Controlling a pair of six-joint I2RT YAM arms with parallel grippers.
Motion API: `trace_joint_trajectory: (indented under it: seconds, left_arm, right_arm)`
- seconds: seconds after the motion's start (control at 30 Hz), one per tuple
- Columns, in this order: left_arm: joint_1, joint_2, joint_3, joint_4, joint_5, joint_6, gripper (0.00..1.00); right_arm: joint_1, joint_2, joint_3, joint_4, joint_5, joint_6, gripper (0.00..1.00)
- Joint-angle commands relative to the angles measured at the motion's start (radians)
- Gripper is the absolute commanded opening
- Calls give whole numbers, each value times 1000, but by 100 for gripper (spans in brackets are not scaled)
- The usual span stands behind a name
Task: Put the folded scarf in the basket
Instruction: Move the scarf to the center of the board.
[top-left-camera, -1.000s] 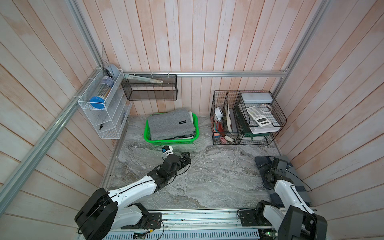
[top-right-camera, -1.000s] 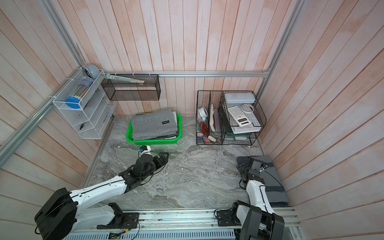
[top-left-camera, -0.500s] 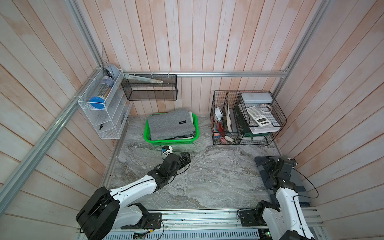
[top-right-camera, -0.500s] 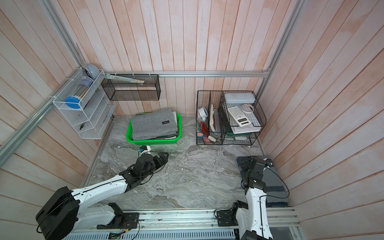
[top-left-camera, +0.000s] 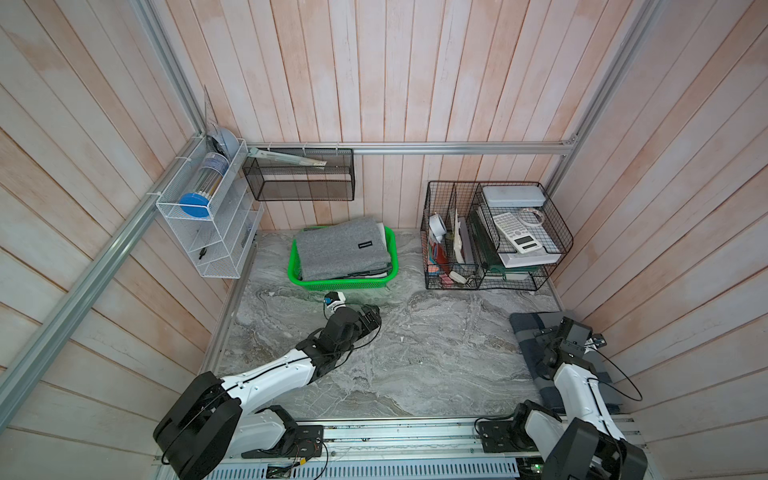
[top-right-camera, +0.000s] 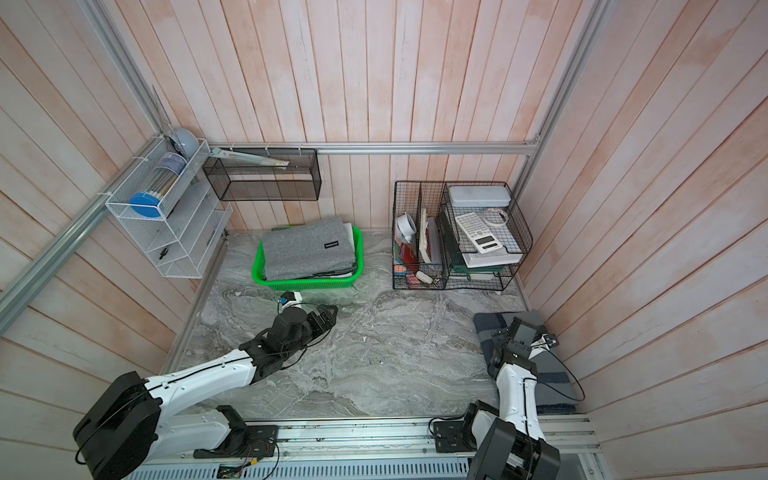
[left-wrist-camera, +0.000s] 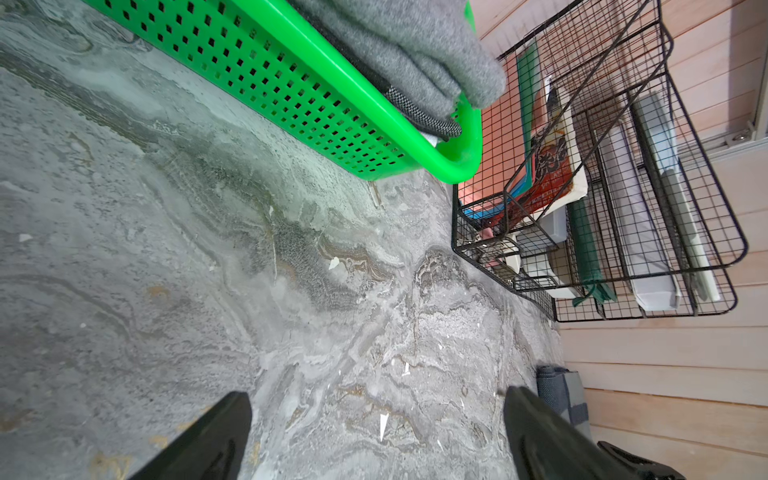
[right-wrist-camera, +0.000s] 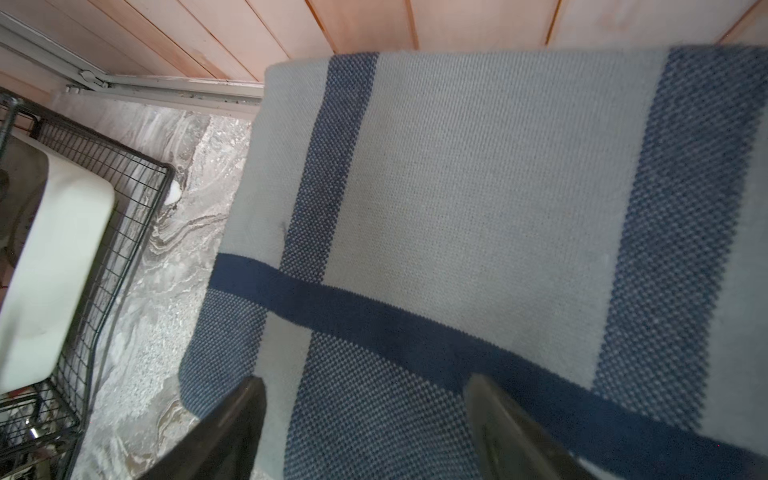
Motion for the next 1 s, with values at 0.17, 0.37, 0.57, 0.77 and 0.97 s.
trace_joint_trajectory:
  seconds: [0.17, 0.37, 0.57, 0.77, 0.97]
  left_arm:
    - [13, 13, -6, 2, -15, -19, 99]
    - [19, 1, -9, -1, -19, -28, 99]
    - [22, -16, -24, -19, -32, -34, 99]
    - [30, -55, -54, -30, -62, -44, 99]
    - [42, -102, -76, -66, -82, -47, 99]
  right_arm:
    - [-2, 19, -115, 119, -209, 98, 64]
    - [41, 97, -134, 173, -300, 139, 65]
    - [287, 178, -130, 220, -278, 256, 65]
    - [669, 239, -133, 285, -156, 497, 65]
    - [1060, 433, 14, 310, -63, 664, 67]
